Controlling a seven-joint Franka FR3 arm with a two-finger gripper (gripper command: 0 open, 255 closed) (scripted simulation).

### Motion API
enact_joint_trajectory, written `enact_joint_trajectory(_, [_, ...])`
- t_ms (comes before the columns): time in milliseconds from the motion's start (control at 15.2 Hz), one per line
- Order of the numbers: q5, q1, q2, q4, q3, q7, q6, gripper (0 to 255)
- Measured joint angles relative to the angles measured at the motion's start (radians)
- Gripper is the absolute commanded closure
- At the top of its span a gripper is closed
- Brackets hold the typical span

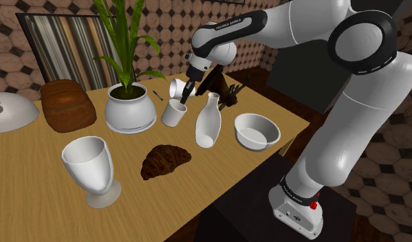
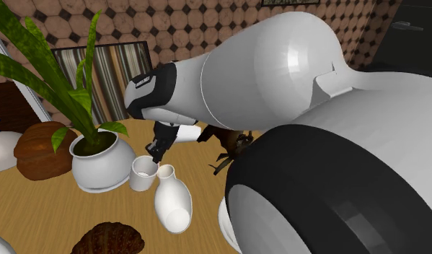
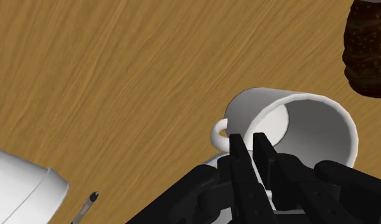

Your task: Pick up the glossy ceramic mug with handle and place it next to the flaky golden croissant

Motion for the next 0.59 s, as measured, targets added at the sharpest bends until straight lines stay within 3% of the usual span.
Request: enact_joint_trajectory(594, [0.041, 0.000, 0.043, -0.041, 0.002, -0.052, 0.112, 255])
